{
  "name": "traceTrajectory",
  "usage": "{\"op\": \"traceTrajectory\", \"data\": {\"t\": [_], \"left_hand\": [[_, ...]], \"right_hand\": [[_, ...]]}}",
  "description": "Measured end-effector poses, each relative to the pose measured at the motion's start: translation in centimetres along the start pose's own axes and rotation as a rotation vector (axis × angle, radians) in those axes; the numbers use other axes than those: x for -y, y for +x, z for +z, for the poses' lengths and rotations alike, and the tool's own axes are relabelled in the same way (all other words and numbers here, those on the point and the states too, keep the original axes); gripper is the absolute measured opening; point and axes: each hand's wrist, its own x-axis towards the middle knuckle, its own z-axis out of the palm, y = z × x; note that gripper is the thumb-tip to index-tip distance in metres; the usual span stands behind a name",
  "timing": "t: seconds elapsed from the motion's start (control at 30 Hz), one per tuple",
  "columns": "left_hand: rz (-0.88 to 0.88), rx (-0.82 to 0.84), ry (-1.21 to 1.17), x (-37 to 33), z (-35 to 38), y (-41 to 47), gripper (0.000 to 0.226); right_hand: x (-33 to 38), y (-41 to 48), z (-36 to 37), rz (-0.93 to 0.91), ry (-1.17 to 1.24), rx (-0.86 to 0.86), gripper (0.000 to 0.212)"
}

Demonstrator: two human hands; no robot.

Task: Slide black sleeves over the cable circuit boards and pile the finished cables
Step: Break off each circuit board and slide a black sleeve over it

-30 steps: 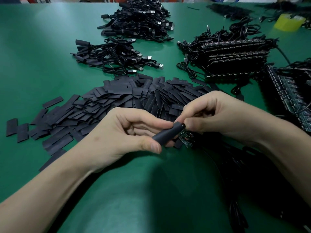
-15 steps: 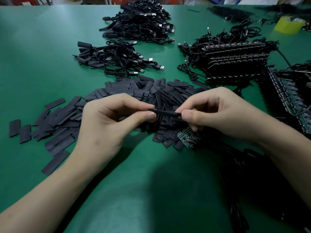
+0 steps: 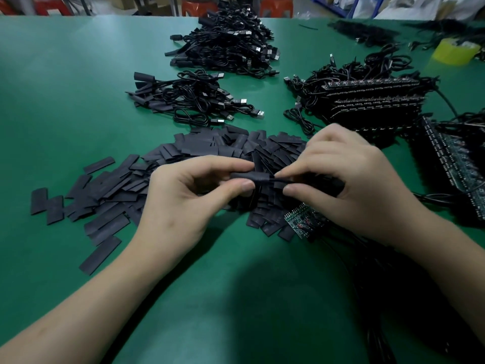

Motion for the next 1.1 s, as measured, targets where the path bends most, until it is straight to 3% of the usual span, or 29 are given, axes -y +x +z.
{"op": "traceTrajectory", "data": {"t": [0.17, 0.3, 0.4, 0.57, 0.87, 1.1], "left_hand": [[-0.042, -0.034, -0.064, 0.0, -0.2, 0.3, 0.02], [-0.037, -0.052, -0.053, 0.1, -0.2, 0.1, 0.034], [-0.03, -0.073, 0.049, 0.1, 0.0, 0.2, 0.039], [-0.018, -0.036, 0.194, 0.1, 0.3, 0.1, 0.03], [0.024, 0.008, 0.26, 0.3, 0.3, 0.0, 0.021], [0.036, 0.031, 0.302, 0.4, 0.1, 0.1, 0.023]], "right_hand": [[0.1, 0.1, 0.1, 0.029, -0.067, 0.025, 0.017], [0.3, 0.9, -1.0, 0.084, -0.121, -0.024, 0.021], [0.4, 3.1, -2.2, 0.112, -0.216, -0.081, 0.023], [-0.1, 10.5, -0.8, 0.131, -0.324, -0.099, 0.028], [-1.3, 25.0, 6.6, 0.119, -0.399, 0.074, 0.031], [-0.3, 27.8, 10.4, 0.006, -0.448, 0.356, 0.038]]}}
